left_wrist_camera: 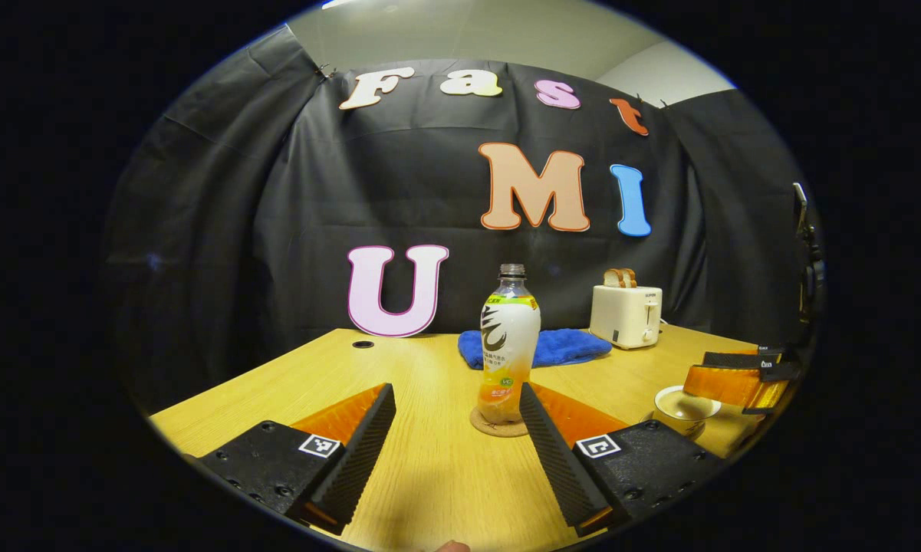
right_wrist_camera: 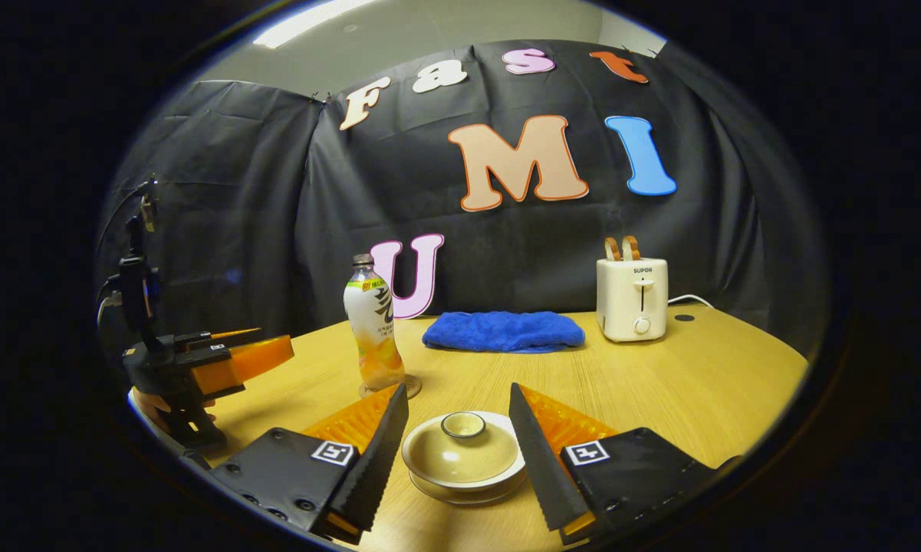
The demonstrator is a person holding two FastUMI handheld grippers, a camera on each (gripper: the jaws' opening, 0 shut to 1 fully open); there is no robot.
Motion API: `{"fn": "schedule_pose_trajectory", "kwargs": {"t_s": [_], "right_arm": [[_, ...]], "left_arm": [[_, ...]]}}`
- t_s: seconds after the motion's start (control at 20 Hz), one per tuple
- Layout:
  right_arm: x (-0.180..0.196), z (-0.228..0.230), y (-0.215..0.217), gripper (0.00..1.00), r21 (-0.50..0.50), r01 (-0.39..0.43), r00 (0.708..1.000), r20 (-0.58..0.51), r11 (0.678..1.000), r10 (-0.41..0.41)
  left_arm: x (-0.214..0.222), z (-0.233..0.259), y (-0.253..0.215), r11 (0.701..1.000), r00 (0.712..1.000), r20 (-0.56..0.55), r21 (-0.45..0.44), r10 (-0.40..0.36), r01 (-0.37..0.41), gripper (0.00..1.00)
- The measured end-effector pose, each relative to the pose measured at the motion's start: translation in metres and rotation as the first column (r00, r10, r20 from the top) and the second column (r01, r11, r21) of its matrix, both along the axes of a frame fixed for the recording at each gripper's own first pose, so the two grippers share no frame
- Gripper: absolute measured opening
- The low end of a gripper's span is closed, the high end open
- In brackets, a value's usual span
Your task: Open the teacup lid with one hand, grasp the water bottle and pour water into the teacup with the other hand; after pouring, place the water bottle on the coaster and then close the teacup lid.
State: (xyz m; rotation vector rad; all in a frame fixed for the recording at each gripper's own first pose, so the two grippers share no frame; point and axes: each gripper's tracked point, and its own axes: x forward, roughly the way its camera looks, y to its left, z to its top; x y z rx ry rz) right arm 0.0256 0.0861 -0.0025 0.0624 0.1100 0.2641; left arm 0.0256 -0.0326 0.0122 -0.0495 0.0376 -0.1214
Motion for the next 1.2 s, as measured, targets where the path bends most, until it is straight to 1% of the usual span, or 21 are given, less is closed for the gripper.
{"fn": "schedule_pose_trajectory", "kwargs": {"t_s": [0.2, 0.3, 0.35, 0.45, 0.5, 0.65, 0.7, 0.8, 0.9, 1.1, 1.15, 1.2], "right_arm": [[-0.009, 0.007, -0.020, 0.84, -0.001, 0.015, 0.999, 0.030, 1.000, -0.015], [-0.014, 0.012, -0.033, 0.94, 0.006, 0.028, 0.998, 0.051, 1.000, -0.029], [-0.017, 0.010, -0.040, 0.95, 0.008, 0.036, 0.998, 0.051, 0.999, -0.037], [-0.022, 0.006, -0.050, 0.93, 0.010, 0.051, 0.998, 0.045, 0.999, -0.051], [-0.026, 0.004, -0.055, 0.94, 0.012, 0.059, 0.997, 0.042, 0.998, -0.059], [-0.033, 0.000, -0.063, 0.94, 0.007, 0.076, 0.996, 0.044, 0.997, -0.076], [-0.035, 0.001, -0.067, 0.94, -0.003, 0.085, 0.995, 0.053, 0.996, -0.085], [-0.037, 0.000, -0.069, 0.94, -0.018, 0.091, 0.994, 0.066, 0.996, -0.090], [-0.036, -0.003, -0.069, 0.94, -0.012, 0.089, 0.995, 0.056, 0.996, -0.088], [-0.038, 0.000, -0.070, 0.94, 0.016, 0.095, 0.993, 0.064, 0.995, -0.096], [-0.039, 0.001, -0.071, 0.94, 0.017, 0.098, 0.993, 0.069, 0.995, -0.099], [-0.039, 0.002, -0.071, 0.94, 0.018, 0.102, 0.992, 0.073, 0.995, -0.103]], "left_arm": [[-0.012, 0.003, -0.003, 1.000, 1.000, 0.008, 0.006, -0.012, 0.012, 0.95], [-0.019, 0.001, -0.004, 1.000, 1.000, 0.005, 0.000, -0.017, 0.017, 0.94], [-0.021, -0.003, -0.005, 1.000, 1.000, -0.001, -0.002, -0.019, 0.018, 0.95], [-0.026, -0.010, -0.006, 1.000, 1.000, -0.015, -0.006, -0.022, 0.022, 0.95], [-0.028, -0.013, -0.009, 1.000, 0.999, -0.022, -0.004, -0.029, 0.029, 0.95], [-0.029, -0.015, -0.009, 0.999, 0.999, -0.030, 0.006, -0.033, 0.034, 0.95], [-0.030, -0.016, -0.011, 0.999, 0.999, -0.032, 0.003, -0.038, 0.038, 0.94], [-0.034, -0.017, -0.014, 0.999, 0.998, -0.036, 0.000, -0.042, 0.042, 0.95], [-0.036, -0.013, -0.016, 0.999, 0.999, -0.007, -0.004, -0.045, 0.045, 0.95], [-0.039, -0.014, -0.018, 0.999, 0.999, 0.003, 0.029, -0.033, 0.033, 0.95], [-0.040, -0.012, -0.019, 0.999, 0.999, 0.015, 0.044, -0.033, 0.032, 0.96], [-0.040, -0.010, -0.020, 0.999, 0.999, 0.029, 0.036, -0.036, 0.035, 0.95]]}}
